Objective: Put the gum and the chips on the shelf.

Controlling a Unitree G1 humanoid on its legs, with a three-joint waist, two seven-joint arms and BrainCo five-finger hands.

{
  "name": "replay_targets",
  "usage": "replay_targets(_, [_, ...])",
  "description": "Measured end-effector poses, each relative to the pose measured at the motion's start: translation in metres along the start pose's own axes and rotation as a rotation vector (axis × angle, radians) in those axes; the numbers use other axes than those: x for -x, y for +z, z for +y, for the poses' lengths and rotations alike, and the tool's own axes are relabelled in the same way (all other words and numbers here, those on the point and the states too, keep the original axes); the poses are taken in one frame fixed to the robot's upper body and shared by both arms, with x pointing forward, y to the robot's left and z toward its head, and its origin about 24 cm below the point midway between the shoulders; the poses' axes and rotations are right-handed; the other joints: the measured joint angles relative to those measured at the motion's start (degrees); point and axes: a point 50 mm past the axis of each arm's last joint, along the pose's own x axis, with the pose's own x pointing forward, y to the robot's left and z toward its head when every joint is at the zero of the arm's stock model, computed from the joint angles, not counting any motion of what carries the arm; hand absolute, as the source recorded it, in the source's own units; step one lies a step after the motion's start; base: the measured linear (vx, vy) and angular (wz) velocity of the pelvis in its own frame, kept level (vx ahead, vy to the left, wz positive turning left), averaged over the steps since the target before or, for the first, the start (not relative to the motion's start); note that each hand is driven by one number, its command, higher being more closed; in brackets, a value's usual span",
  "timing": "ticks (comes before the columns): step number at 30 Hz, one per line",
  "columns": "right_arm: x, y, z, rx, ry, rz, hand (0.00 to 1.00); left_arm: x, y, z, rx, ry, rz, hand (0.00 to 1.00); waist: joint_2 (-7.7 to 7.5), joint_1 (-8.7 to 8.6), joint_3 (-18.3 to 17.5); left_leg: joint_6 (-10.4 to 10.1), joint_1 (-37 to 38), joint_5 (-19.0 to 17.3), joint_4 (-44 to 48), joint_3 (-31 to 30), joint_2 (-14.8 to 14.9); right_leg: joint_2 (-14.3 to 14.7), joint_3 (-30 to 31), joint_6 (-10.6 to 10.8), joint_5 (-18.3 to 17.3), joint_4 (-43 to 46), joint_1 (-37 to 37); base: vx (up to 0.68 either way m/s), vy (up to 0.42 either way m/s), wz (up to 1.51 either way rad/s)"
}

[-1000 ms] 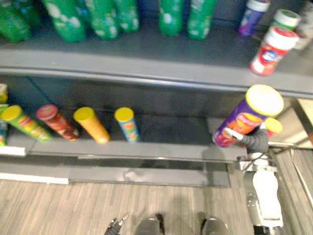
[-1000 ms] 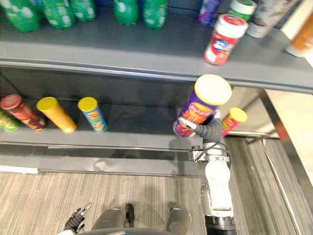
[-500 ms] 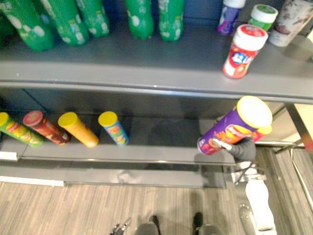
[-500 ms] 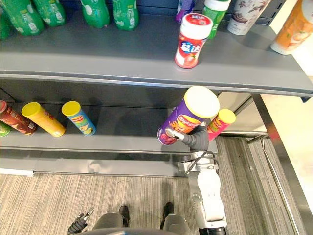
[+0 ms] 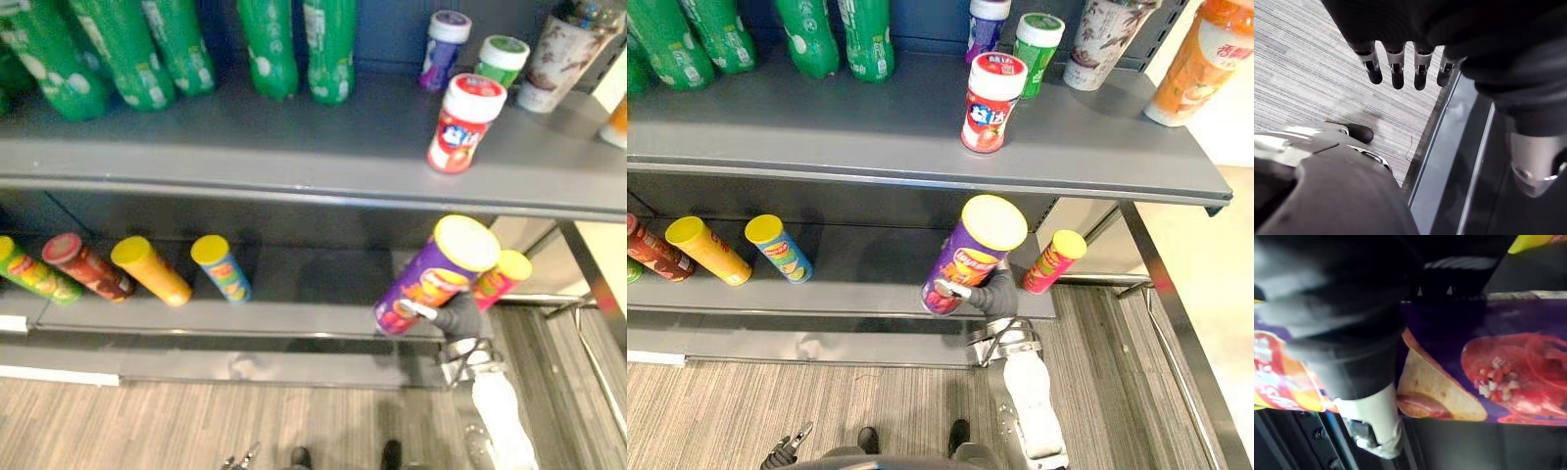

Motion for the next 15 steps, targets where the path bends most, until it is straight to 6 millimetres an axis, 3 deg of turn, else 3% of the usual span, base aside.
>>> replay_targets(11, [0.008, -0.03, 0.049, -0.092, 0.179, 0.14, 1.0, -0.002, 0.006, -0.004, -0.025, 0.035, -0.025, 0.0, 0.09, 0.2, 0.0, 0.1, -0.6, 2.2, -2.0, -1.7, -0.1, -0.1, -1.6, -0.1, 0.1, 0.5, -0.3, -0.04, -0.011, 0.09])
replay_targets(15, [-0.008, -0.038, 0.072, -0.072, 0.311, 0.148, 1.0, -0.009, 0.035, -0.014, -0.066, 0.009, -0.108, 0.0, 0.1, 0.36, 3.0, 0.0, -4.5, 1.2, 3.3, -3.3, -0.2, -1.1, -2.2, -0.5, -1.0, 5.2, -3.2, -0.07, 0.001, 0.16])
